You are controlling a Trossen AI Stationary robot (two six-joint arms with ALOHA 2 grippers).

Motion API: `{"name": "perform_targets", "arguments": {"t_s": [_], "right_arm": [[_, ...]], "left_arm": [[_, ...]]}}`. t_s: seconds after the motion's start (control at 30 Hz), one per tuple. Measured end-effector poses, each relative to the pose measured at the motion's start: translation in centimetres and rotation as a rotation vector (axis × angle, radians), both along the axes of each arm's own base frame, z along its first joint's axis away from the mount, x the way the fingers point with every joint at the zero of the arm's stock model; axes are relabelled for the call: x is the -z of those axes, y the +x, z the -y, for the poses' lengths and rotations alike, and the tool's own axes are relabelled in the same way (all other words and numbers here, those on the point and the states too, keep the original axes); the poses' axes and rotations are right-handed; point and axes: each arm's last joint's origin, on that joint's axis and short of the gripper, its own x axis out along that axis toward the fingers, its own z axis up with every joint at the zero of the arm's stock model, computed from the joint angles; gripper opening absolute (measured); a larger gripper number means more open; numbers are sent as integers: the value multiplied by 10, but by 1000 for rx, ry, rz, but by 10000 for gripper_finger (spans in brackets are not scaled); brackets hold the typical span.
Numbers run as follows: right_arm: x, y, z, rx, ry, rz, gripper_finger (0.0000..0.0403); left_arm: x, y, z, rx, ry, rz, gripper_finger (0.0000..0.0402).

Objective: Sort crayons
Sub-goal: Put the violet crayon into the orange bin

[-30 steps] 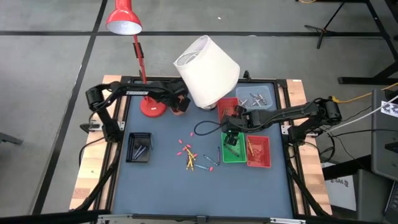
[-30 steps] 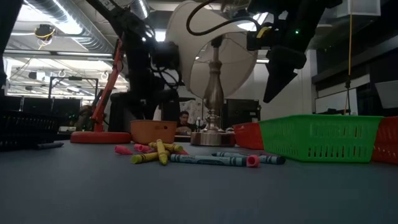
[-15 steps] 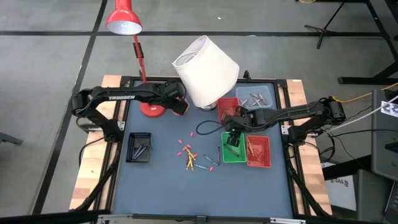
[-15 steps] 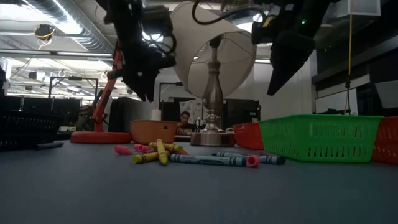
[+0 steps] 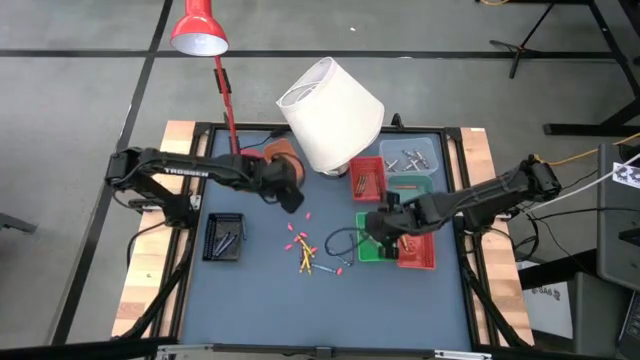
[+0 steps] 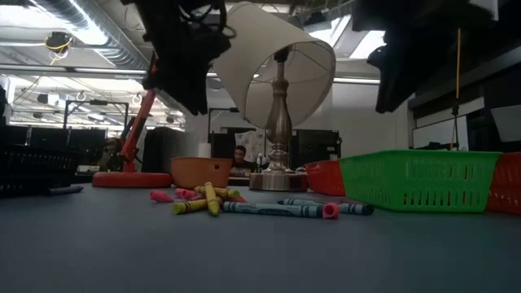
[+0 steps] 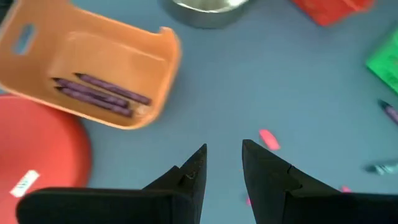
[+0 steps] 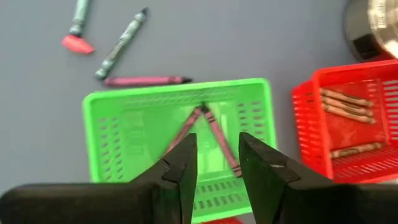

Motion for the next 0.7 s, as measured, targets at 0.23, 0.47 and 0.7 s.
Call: {"name": "perform_targets", "arguments": {"t_s": [0.23, 0.47, 0.7], "right_arm": [[0, -3, -10, -66, 32, -18, 115], [6, 1, -11, -132, 23, -41, 115], [24, 11, -14, -167, 10, -96, 115]], "left_arm": [[-3, 8, 39, 136, 2, 72, 87], [-9, 15, 71, 239, -2, 174, 87], [-12, 15, 97, 315, 4, 238, 87]]}}
